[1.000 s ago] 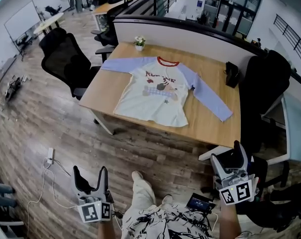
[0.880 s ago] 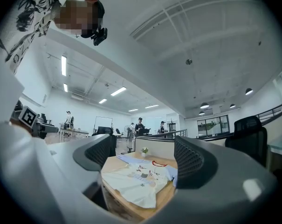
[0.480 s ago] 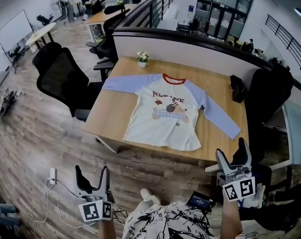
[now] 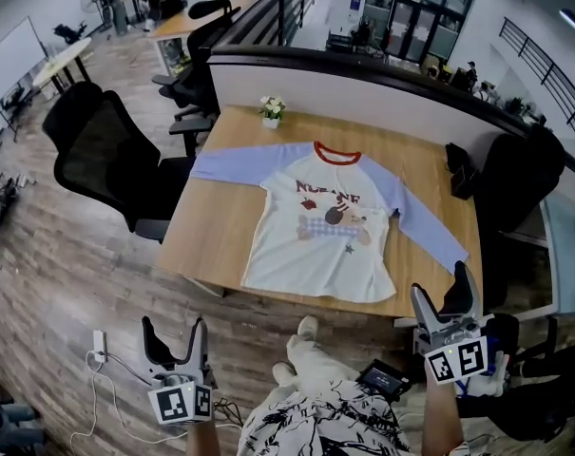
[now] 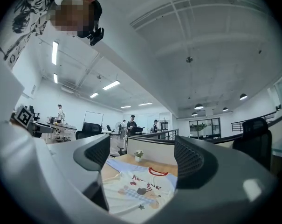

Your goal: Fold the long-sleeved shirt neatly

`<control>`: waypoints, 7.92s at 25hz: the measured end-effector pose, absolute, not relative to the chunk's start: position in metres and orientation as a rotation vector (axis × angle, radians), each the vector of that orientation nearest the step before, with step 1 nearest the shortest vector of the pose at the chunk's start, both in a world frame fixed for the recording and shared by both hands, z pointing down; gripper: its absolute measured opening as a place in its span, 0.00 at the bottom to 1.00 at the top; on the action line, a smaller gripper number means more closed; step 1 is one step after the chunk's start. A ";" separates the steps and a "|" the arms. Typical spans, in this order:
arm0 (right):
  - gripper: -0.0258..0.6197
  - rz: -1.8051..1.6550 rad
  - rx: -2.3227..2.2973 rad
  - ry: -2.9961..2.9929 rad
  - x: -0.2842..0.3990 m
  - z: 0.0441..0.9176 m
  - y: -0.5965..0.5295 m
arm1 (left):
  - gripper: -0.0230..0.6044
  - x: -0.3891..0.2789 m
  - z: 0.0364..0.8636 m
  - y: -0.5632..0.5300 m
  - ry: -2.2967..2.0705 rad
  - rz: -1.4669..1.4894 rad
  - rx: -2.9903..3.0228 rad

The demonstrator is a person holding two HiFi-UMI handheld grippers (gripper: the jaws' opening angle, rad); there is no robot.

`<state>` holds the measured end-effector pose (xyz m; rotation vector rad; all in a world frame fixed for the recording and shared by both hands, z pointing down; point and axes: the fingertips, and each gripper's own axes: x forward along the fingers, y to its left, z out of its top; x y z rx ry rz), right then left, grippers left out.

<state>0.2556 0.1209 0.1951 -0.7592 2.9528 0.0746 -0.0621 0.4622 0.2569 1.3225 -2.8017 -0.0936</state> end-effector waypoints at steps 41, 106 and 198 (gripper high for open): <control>0.70 0.247 -0.277 3.344 -0.157 0.282 -0.147 | 0.78 -0.382 0.366 0.195 -2.539 0.069 1.346; 0.07 0.182 0.661 3.704 -0.496 0.422 -0.050 | 0.06 -0.447 0.400 0.022 -2.133 0.079 1.697; 0.16 -1.610 -1.621 2.591 0.100 0.590 -0.261 | 0.06 0.076 0.587 -0.321 -0.767 1.071 2.188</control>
